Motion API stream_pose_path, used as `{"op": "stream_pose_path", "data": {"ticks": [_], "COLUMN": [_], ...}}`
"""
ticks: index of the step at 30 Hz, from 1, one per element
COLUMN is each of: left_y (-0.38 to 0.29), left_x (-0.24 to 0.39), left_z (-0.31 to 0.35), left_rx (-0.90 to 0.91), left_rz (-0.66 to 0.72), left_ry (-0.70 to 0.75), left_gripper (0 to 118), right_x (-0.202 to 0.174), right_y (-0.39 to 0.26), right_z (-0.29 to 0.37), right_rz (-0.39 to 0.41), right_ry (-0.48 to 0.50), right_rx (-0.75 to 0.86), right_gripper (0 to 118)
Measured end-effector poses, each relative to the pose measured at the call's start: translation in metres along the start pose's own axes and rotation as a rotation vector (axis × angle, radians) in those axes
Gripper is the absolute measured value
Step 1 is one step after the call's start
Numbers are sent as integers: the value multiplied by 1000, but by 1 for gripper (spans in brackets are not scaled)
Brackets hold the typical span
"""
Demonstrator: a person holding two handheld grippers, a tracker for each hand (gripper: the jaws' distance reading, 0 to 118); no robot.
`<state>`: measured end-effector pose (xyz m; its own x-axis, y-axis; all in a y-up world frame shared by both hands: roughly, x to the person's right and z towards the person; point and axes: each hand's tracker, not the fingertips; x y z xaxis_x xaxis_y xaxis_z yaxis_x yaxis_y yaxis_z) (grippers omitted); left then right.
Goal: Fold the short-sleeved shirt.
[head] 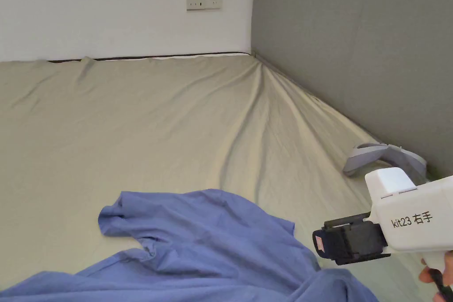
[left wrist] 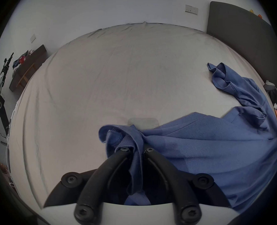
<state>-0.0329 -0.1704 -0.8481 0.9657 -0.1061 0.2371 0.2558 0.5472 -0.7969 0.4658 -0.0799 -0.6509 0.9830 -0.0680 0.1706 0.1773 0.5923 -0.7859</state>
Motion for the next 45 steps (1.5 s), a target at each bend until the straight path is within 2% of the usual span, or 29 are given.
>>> {"op": "stream_pose_path", "data": {"ticks": [5, 8, 12, 13, 14, 15, 16, 18, 19, 20, 23, 24, 25, 28, 31, 34, 35, 37, 38, 39, 40, 41, 42, 43, 45], "left_y": [-2, 0, -2, -4, -6, -9, -11, -8, -4, -2, 8, 13, 19, 45, 70, 87, 91, 98, 100, 101, 101, 101, 99, 98, 98], "left_x": [-3, -7, -13, -15, -18, -22, -29, -43, -51, -57, -65, -64, -62, -59, -69, -81, -85, -91, -92, -94, -97, -99, -100, -98, -89], "left_z": [2, 0, -1, -2, -3, -4, -5, -6, -6, -7, -4, 3, 10, 43, 95, 168, 192, 252, 282, 308, 339, 362, 391, 411, 441], "left_rx": [9, 13, 36, 60, 90, 118, 138, 116, 94, 86, 79, 134, 145, 205, 298, 454, 496, 611, 650, 708, 765, 794, 866, 920, 997], "left_rz": [5, 26, 61, 83, 113, 157, 214, 359, 427, 471, 594, 565, 546, 503, 510, 464, 467, 427, 391, 355, 348, 359, 345, 345, 301], "left_ry": [-11, -25, -48, -60, -76, -104, -144, -219, -267, -306, -413, -470, -496, -494, -562, -591, -586, -552, -521, -489, -456, -424, -366, -289, -30], "left_gripper": [7, 7, 7, 7, 7, 7, 7, 7, 7, 7, 7, 7, 7, 7, 7, 7, 7, 7, 7, 7, 7, 7, 7, 7, 7], "right_x": [-2, -17, -37, -40, -42, -43, -44, -48, -47, -50, -53, -56, -58, -66, -75, -87, -92, -100, -106, -111, -117, -122, -125, -127, -131], "right_y": [21, 29, 27, 25, 23, 19, 18, 17, 16, 19, 26, 31, 35, 55, 78, 98, 101, 110, 110, 114, 114, 113, 111, 109, 107], "right_z": [-34, -68, -118, -126, -129, -127, -117, -101, -90, -87, -73, -63, -52, -12, 40, 105, 124, 170, 194, 216, 236, 254, 276, 288, 311], "right_rz": [-12, 56, 150, 153, 143, 149, 169, 225, 209, 188, 138, 118, 111, 82, 75, 119, 111, 110, 121, 189, 190, 226, 236, 210, 186], "right_ry": [78, 87, 34, 30, 34, -45, -8, 46, 58, 22, 59, 32, 46, 66, 95, 52, 57, 89, 73, 64, 49, 30, 6, 16, 6], "right_rx": [-55, -142, -230, -233, -232, -218, -192, -56, 3, -5, 102, 140, 211, 345, 467, 677, 714, 789, 889, 958, 975, 1049, 1106, 1136, 1189], "right_gripper": [111, 111, 106, 99, 79, 61, 52, 4, 4, 4, 4, 4, 4, 4, 4, 4, 4, 4, 4, 4, 4, 4, 4, 4, 4]}}
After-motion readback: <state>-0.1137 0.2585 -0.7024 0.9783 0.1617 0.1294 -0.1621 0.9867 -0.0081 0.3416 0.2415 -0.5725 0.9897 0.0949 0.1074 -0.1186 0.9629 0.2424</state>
